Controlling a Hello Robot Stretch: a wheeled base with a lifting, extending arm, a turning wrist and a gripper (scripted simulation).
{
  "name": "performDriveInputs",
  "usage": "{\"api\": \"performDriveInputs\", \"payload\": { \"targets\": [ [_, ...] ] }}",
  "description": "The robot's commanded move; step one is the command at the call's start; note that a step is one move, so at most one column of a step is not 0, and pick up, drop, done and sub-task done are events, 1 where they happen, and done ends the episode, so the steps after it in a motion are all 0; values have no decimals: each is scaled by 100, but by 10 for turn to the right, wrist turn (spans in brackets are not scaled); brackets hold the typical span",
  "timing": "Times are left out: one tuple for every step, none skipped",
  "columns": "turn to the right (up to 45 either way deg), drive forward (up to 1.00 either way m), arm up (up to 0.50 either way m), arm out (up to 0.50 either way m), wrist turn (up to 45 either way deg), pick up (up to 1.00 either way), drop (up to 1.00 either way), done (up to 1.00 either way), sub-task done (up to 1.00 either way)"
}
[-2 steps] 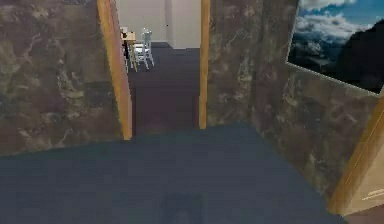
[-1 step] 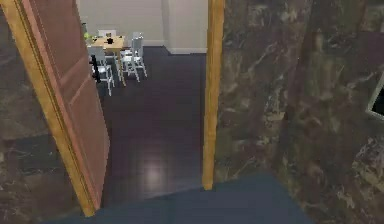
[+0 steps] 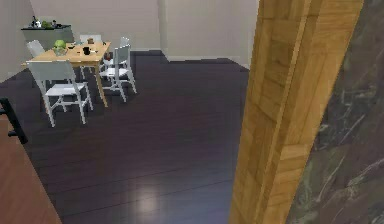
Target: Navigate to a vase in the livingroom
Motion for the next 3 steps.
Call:
{"api": "performDriveInputs", "payload": {
  "targets": [
    [60,0,0,0,0,0,0,0,0],
    [0,20,0,0,0,0,0,0,0],
    [-180,0,0,0,0,0,0,0,0]
  ]
}}
